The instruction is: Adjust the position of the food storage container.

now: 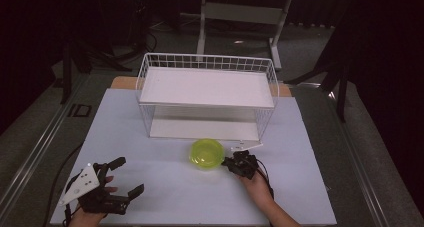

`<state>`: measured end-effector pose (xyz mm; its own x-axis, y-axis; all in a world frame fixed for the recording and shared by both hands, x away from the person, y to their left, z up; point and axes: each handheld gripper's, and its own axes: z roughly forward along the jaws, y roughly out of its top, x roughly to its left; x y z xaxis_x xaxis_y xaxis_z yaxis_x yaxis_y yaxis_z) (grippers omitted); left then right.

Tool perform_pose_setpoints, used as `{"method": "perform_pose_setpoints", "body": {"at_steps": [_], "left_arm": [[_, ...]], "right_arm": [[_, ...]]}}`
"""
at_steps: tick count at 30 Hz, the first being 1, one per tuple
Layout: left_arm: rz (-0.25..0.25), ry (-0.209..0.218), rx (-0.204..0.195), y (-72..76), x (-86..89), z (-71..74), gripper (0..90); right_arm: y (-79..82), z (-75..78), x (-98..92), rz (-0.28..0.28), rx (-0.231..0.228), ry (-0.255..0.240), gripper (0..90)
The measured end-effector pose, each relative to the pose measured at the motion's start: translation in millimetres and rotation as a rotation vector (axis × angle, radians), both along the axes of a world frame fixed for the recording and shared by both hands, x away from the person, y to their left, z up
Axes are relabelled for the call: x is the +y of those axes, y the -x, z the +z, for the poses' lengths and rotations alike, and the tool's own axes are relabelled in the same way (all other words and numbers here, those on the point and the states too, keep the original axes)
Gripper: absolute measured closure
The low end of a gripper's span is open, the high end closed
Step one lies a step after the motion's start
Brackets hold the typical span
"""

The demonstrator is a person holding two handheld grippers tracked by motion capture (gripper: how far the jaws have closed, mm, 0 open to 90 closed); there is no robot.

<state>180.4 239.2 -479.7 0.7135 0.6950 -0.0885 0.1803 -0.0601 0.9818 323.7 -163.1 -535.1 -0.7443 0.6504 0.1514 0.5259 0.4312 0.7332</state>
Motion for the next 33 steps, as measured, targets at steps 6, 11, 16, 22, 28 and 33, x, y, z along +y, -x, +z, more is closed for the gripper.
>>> {"method": "perform_pose_setpoints", "body": {"at_steps": [6, 11, 16, 22, 28, 33], "left_arm": [[-0.004, -0.001, 0.001, 0.0, -0.4, -0.2, 0.2], [-0.007, -0.003, 0.002, 0.3, -0.6, -0.3, 0.2], [-0.01, -0.002, 0.003, 0.3, -0.8, -0.4, 0.2], [-0.013, -0.005, 0.004, -0.2, -1.5, -0.9, 0.2], [-0.021, 0.0, 0.01, -0.1, -3.0, -0.9, 0.2], [-0.023, -0.001, 0.017, -0.9, -4.4, -1.3, 0.2]], "right_arm": [[-6.5, -2.3, 13.9, 0.016, 0.006, -0.001, 90.0], [-8.3, -2.3, 24.4, 0.037, -0.004, 0.005, 90.0], [-8.6, -1.6, 26.3, 0.035, -0.009, 0.005, 90.0], [-0.2, 4.7, 15.7, 0.036, -0.026, 0.014, 89.9], [13.1, 16.8, 2.1, 0.052, -0.081, 0.012, 81.8], [29.7, 33.7, -8.6, 0.094, -0.128, -0.032, 72.2]]}}
